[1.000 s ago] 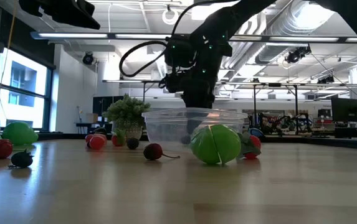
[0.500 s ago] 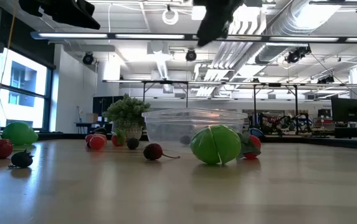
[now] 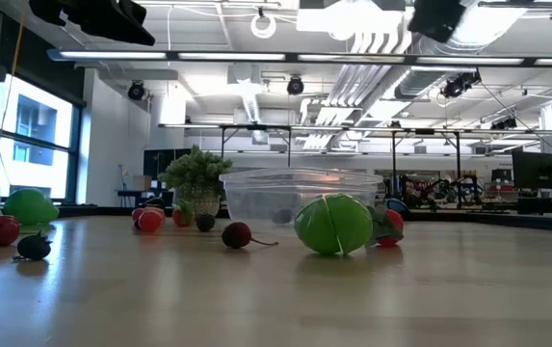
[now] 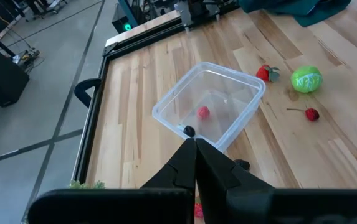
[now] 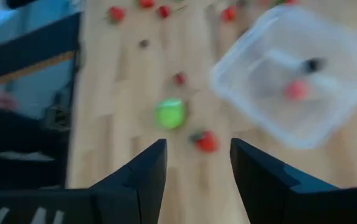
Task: Pick and placing Produce into tupperware
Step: Put the red strawberry into the transparent bin
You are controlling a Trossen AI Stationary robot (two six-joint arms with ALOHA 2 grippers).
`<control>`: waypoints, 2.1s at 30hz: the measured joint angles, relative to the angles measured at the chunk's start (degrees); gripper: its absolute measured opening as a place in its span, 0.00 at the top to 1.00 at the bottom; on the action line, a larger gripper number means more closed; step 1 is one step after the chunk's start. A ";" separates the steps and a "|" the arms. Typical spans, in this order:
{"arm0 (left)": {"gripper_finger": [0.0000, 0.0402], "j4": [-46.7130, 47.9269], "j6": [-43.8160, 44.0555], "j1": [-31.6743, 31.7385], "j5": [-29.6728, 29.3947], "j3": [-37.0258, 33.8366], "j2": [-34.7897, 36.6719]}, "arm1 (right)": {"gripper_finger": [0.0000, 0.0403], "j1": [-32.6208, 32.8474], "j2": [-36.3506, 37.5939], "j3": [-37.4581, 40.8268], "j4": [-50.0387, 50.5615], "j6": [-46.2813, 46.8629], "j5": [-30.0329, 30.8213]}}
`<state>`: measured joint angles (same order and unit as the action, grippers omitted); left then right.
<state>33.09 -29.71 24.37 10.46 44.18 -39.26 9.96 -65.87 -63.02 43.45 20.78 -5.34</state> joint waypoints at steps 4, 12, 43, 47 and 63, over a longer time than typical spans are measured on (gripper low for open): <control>1.00 0.00 0.00 0.00 0.00 0.00 0.01 | 0.58 4.43 -0.84 7.75 -8.91 -3.33 -1.08; 1.00 0.01 0.00 -0.01 0.00 0.00 0.01 | 0.58 6.22 -9.43 14.79 -20.99 -8.52 6.52; 1.00 0.01 -0.01 -0.01 -0.01 0.00 0.00 | 0.58 -2.60 -23.47 14.79 -24.55 -50.50 0.16; 1.00 0.01 -0.01 0.01 0.00 0.00 0.01 | 0.58 -2.60 -23.94 14.79 -25.47 -52.47 -2.40; 1.00 -0.01 0.01 0.01 0.00 0.00 0.01 | 0.58 -2.53 -31.31 14.77 -30.03 -54.86 -3.07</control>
<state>33.08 -29.69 24.38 10.46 44.18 -39.24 7.42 -97.19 -48.25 13.42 -34.08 -8.41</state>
